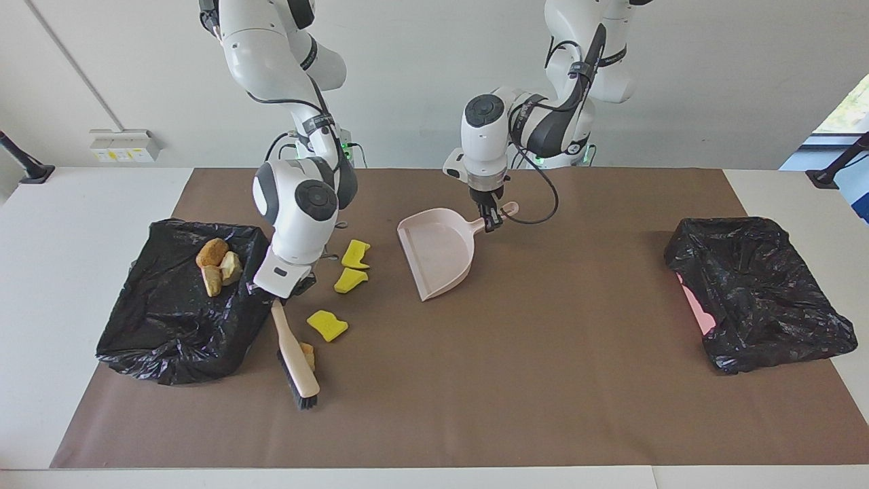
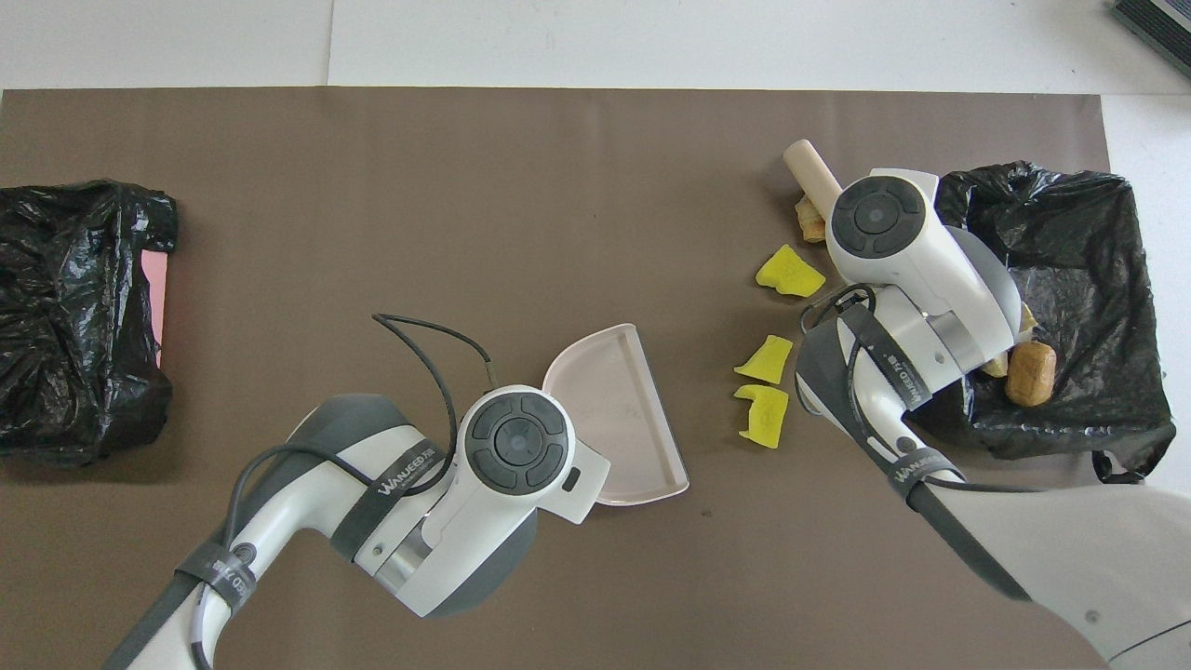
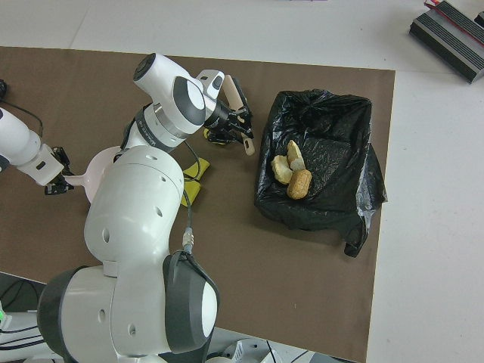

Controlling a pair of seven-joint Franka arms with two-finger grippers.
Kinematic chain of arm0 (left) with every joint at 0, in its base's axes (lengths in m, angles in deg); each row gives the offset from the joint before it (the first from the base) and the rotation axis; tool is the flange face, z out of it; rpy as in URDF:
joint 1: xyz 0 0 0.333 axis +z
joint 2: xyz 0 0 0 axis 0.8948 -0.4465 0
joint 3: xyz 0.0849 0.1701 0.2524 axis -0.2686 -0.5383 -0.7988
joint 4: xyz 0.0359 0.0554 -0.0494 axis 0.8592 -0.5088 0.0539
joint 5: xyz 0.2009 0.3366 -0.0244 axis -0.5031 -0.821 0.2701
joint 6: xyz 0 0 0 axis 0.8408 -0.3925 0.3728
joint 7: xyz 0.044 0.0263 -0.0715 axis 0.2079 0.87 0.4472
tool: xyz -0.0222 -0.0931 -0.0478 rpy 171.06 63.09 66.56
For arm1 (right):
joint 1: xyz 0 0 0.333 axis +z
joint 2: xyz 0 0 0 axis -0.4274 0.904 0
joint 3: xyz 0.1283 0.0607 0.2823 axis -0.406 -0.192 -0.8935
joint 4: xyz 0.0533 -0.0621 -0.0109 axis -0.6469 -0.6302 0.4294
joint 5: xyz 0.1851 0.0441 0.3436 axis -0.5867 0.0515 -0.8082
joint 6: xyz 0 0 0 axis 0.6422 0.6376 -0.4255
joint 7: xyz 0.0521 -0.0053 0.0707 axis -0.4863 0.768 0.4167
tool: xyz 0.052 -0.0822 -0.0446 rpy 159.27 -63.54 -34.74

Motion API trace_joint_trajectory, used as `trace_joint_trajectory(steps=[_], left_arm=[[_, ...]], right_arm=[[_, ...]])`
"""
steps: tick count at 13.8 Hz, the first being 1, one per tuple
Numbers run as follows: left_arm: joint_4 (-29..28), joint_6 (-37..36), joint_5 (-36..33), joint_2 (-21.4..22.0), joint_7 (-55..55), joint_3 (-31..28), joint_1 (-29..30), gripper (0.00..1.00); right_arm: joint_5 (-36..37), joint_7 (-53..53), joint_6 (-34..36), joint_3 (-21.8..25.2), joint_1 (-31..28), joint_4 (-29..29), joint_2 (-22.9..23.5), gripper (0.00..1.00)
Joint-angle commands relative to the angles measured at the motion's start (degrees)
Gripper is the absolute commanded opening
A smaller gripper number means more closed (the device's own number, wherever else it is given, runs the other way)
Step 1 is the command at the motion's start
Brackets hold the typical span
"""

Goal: Sweep and dump trash in bin
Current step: 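Sweep the yellow sponge pieces toward the dustpan with the right gripper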

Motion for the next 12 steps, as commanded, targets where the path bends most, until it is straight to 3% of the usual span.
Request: trace_joint_trajectory(steps=[1,3,8,12], left_arm=[[-2.4,1.4,-0.8,1.8,-0.4,-0.6,-1.2,0.0],[-3.1,1.5,-0.8,2.1,-0.4,-0.6,-1.4,0.0],[-3.9,1.9,-0.8,2.3,-0.4,-0.6,-1.3,0.0],[-4.0,1.8,-0.7,2.6,-0.4,-0.6,-1.2,0.0]], right_arm=[[-4.9,6.1,4.7,-1.1,-0.1,-0.8,-0.7,0.0],[-14.2,10.6,6.9,-1.2,0.4,-2.9,-2.1,0.0],[-23.5,10.4,14.4,-4.0,3.1,-4.7,-4.8,0.0],[-23.7,6.9,22.5,-3.4,2.7,-1.0,-8.3,0.0]])
